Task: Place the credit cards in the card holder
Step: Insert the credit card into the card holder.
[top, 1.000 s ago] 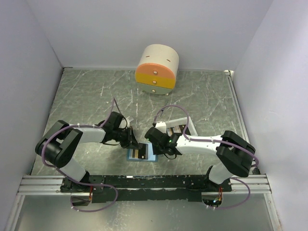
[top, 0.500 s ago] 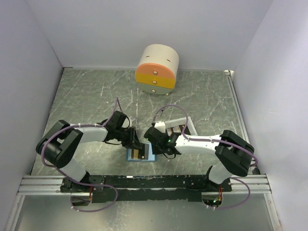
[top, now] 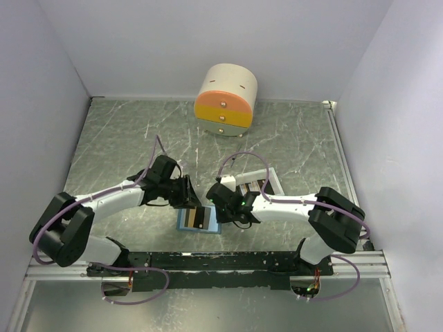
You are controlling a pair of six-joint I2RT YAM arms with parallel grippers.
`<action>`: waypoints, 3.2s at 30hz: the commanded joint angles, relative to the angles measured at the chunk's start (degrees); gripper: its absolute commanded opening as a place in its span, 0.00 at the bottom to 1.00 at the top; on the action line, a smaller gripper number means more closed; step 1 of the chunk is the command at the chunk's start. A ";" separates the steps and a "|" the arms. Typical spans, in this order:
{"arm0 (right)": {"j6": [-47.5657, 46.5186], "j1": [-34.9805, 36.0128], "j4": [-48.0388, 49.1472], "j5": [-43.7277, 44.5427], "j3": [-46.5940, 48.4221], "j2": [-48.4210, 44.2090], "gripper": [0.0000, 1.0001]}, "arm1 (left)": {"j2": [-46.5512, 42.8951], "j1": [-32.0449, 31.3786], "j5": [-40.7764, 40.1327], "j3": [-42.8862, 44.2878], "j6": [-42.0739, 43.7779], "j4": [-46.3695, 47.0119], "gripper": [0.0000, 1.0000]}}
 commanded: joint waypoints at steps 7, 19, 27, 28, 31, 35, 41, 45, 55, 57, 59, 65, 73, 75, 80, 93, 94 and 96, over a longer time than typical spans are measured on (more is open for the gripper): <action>1.29 0.70 1.44 -1.15 -1.18 0.41 0.21 | -0.43 -1.36 1.07 -1.96 -1.98 1.55 0.50; 1.38 0.98 1.29 -0.90 -1.20 0.66 0.21 | -0.23 -2.63 -4.18 -2.55 -1.17 -1.50 0.57; 1.34 1.10 1.42 -0.97 -0.77 1.11 0.21 | 0.77 -2.73 -2.52 -3.81 -1.82 1.05 0.58; 1.37 1.10 1.38 -1.01 -0.77 1.19 0.21 | 0.89 -2.80 -2.14 -4.05 -2.06 1.55 0.58; 1.26 1.14 1.30 -0.97 -0.78 1.20 0.21 | 1.24 -2.95 -1.76 -4.19 -2.42 2.04 0.57; 1.21 1.20 1.25 -0.86 -0.41 1.34 0.21 | 1.27 -3.09 -1.21 -4.27 -3.13 2.89 0.54; 1.21 1.18 1.29 -1.06 0.02 2.05 0.20 | 1.53 -3.59 -0.17 -4.44 -4.17 4.43 0.53; 1.29 1.18 1.31 -0.93 -0.06 1.88 0.20 | 1.85 -4.11 0.03 -4.84 -5.07 5.94 0.53; 1.73 1.29 1.56 -0.93 -0.48 1.64 0.20 | 2.71 -5.77 0.08 -4.93 -6.59 8.46 0.52; 1.74 1.31 1.60 -0.90 -0.49 1.68 0.20 | 2.77 -6.27 -0.92 -4.45 -6.58 7.58 0.52; 1.74 1.25 1.55 -0.81 -0.57 1.62 0.20 | 1.83 -6.64 -1.76 -3.79 -6.43 6.64 0.52; 1.83 1.24 1.64 -0.88 -0.96 1.34 0.20 | -2.94 -6.82 -7.10 -1.10 -4.89 -1.70 0.54; 1.39 1.30 1.17 -0.60 -0.35 1.20 0.20 | -2.00 -6.82 -10.65 -0.90 -4.01 -4.04 0.58; 1.30 1.30 1.04 -0.57 -0.24 1.29 0.20 | -0.68 -6.80 -10.17 -1.30 -4.06 -3.06 0.58; 1.13 1.27 0.79 -0.60 -0.38 1.11 0.20 | 2.00 -6.81 -6.89 -2.87 -4.56 1.60 0.57; 0.49 1.33 0.99 -0.57 0.48 2.26 0.20 | 5.11 -7.17 -1.50 -4.09 -7.80 9.33 0.54; 0.58 1.31 1.24 -0.61 0.41 2.25 0.20 | 5.28 -7.21 -1.10 -4.14 -7.97 9.90 0.54; 0.72 1.31 1.52 -0.75 0.30 2.49 0.20 | 5.42 -7.50 -0.75 -4.19 -8.55 10.62 0.54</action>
